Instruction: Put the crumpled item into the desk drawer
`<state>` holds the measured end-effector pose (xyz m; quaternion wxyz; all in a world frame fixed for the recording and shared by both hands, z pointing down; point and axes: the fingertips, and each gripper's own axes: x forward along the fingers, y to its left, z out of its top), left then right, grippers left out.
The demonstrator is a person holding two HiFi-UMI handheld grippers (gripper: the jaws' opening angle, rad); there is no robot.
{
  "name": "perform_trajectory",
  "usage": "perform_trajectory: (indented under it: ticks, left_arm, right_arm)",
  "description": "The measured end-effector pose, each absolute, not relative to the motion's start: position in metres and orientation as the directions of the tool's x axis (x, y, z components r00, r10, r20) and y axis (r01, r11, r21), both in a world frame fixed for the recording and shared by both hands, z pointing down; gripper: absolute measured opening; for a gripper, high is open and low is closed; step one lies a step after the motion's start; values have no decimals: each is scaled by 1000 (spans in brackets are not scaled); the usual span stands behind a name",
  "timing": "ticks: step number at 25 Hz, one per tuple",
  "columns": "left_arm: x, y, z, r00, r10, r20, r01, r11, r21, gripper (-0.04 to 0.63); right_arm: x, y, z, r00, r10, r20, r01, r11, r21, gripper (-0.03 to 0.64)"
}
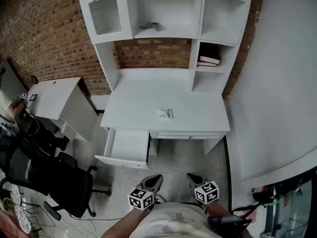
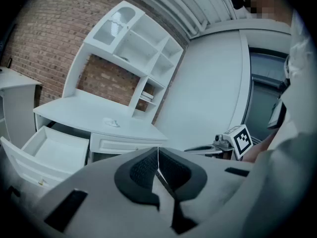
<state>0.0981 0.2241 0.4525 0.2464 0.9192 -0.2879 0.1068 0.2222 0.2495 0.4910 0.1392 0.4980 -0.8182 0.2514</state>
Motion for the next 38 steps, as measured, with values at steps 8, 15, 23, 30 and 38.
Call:
perform_trajectory:
  ticks: [8, 15, 23, 30, 38]
  left_arm:
    - [110, 244, 456, 813, -466, 349, -578, -719, 385, 23]
    - [108, 244, 455, 808, -471, 353, -584, -719, 377, 23]
    - [96, 231, 458, 801, -483, 353, -594, -715, 369, 23]
    - [89, 215, 460, 810, -472, 347, -580, -731, 360, 23]
    - [86, 201, 464, 828, -441, 347, -554, -742, 378, 23]
  right_arm:
    - [232, 263, 495, -473, -739, 479, -881, 386, -274, 23]
    - [232, 260, 491, -477, -744, 469, -879, 395, -266, 23]
    - [222, 244, 495, -479, -745, 465, -877, 395, -273, 23]
    - [212, 228, 498, -465, -751, 469, -885, 379, -271, 23]
    - [207, 216, 498, -433, -771, 466, -898, 326, -296, 23]
